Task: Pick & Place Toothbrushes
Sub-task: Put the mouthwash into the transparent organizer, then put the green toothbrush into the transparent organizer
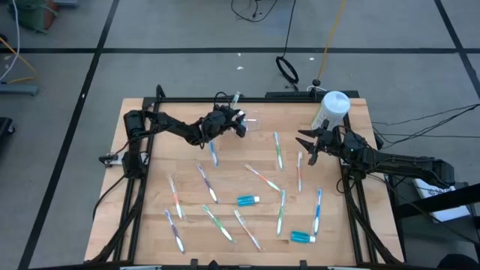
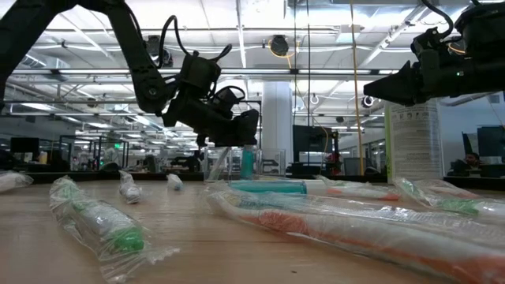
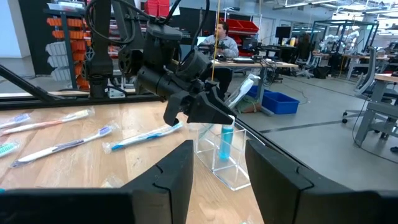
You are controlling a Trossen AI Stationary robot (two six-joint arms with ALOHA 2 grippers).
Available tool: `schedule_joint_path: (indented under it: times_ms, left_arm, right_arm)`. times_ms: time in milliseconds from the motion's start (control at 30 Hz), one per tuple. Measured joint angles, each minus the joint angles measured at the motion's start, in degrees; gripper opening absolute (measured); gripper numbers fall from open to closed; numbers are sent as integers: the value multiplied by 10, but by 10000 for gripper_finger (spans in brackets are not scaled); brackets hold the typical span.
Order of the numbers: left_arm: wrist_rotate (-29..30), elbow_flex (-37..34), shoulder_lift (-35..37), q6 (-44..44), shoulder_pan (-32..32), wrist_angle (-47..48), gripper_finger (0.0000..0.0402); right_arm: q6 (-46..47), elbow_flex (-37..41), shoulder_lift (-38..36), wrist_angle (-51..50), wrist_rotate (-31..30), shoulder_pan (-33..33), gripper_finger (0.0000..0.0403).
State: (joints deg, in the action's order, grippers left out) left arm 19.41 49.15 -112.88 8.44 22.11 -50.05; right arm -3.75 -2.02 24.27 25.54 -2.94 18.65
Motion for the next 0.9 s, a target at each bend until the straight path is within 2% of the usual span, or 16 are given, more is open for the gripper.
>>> schedule_joint_path:
  times_ms: [167, 333, 467, 633, 900]
  left_arm:
    - [0, 0, 0, -3, 0, 0, 178]
    - [1, 0, 17, -21, 0, -5, 171]
    - [2, 0, 61, -49, -4, 15, 162]
    - [2, 0, 139, -74, -17, 103, 161]
    - [2, 0, 289, -122, -51, 314, 161]
  right_arm:
    - [0, 0, 0, 0, 0, 0, 141]
    - [0, 0, 0, 0, 0, 0, 141]
    - [0, 0, 0, 0, 0, 0, 141]
    - [18, 0, 0, -1, 0, 0, 141]
    - [59, 0, 0, -4, 0, 0, 141]
